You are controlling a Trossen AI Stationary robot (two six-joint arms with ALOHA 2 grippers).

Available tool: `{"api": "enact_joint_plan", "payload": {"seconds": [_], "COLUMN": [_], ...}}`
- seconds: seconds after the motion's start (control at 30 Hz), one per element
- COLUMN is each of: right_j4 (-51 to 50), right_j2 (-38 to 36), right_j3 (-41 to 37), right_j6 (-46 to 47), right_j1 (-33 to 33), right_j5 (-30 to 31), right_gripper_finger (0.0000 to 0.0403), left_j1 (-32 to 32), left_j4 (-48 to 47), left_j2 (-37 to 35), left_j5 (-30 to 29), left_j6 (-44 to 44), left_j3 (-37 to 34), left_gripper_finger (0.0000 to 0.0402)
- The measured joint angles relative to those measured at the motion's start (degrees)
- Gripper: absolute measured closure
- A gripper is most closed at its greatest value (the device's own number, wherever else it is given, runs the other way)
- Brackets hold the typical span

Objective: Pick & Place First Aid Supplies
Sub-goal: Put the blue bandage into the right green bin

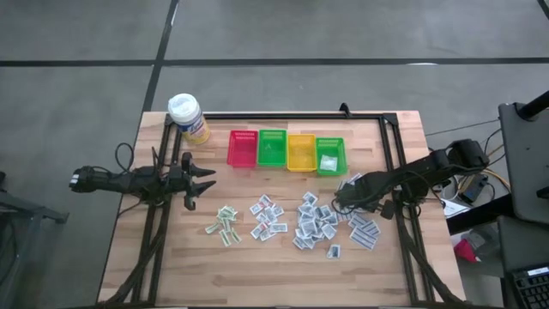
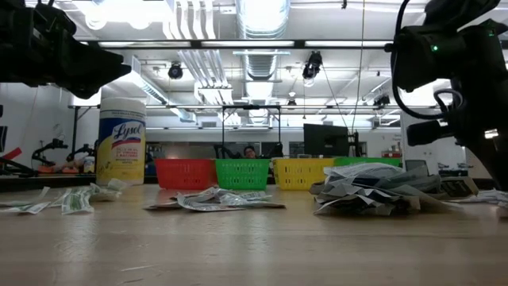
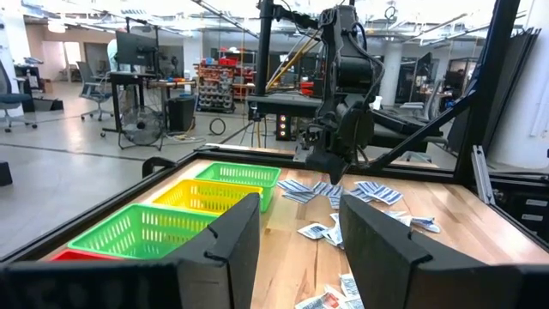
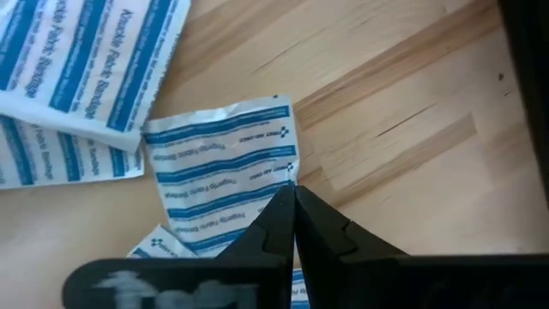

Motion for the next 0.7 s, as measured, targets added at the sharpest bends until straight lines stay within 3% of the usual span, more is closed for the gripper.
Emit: {"api": "enact_joint_plan", "payload": {"seconds": [0.33, 0.7], "right_j4": [-0.6, 0.1], "right_j2": [-1.8, 2.6], "right_j3": [-0.1, -0.4], "right_j6": [-1.0, -2.4], "right_j1": [0.0, 0.0], "right_j5": [0.1, -3.0], "right_gripper_finger": [0.0394, 0.0380], "left_j1": [0.0, 0.0], "left_j4": [0.0, 0.0], "left_j2": [0.0, 0.0], "left_j5": [0.0, 0.0], "left_j6": [0.5, 0.5], "left_j3": [0.0, 0.0], "left_gripper_finger": [0.0243, 0.0243]}}
